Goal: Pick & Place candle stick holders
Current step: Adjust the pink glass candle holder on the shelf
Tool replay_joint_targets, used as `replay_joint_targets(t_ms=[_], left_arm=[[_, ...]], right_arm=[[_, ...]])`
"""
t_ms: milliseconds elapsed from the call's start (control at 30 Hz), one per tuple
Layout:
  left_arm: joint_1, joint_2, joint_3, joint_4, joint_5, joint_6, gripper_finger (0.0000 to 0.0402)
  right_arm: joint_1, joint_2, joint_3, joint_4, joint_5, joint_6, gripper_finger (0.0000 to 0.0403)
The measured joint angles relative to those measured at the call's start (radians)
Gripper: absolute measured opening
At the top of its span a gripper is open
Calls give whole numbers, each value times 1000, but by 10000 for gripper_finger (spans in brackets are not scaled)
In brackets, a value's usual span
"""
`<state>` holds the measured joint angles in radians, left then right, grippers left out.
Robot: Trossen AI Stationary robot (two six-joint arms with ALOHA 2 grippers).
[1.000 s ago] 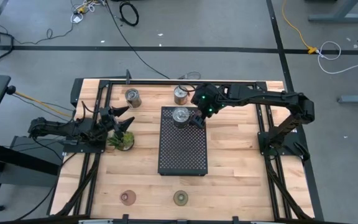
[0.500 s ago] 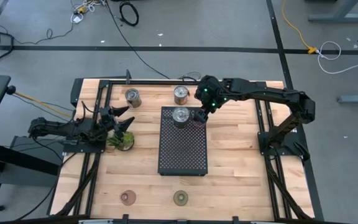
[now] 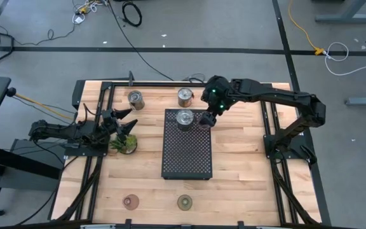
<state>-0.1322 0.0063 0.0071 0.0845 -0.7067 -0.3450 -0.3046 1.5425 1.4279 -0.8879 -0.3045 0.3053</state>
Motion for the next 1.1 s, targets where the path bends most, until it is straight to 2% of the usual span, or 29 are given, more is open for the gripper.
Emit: replay_joint_targets(t_ms=[267, 533, 733, 1100], left_arm=[[0, 0, 0, 0, 0, 0, 399], [0, 0, 0, 0, 0, 0, 399], [0, 0, 0, 0, 0, -4, 399], [0, 0, 0, 0, 0, -2, 399]], right_arm=[[-2, -76, 0, -124, 54, -25, 386], [-2, -98, 0, -230, 176, -8, 386], [-2, -84, 1, -200, 273, 19, 386], [-2, -63, 1, -172, 296, 19, 386]])
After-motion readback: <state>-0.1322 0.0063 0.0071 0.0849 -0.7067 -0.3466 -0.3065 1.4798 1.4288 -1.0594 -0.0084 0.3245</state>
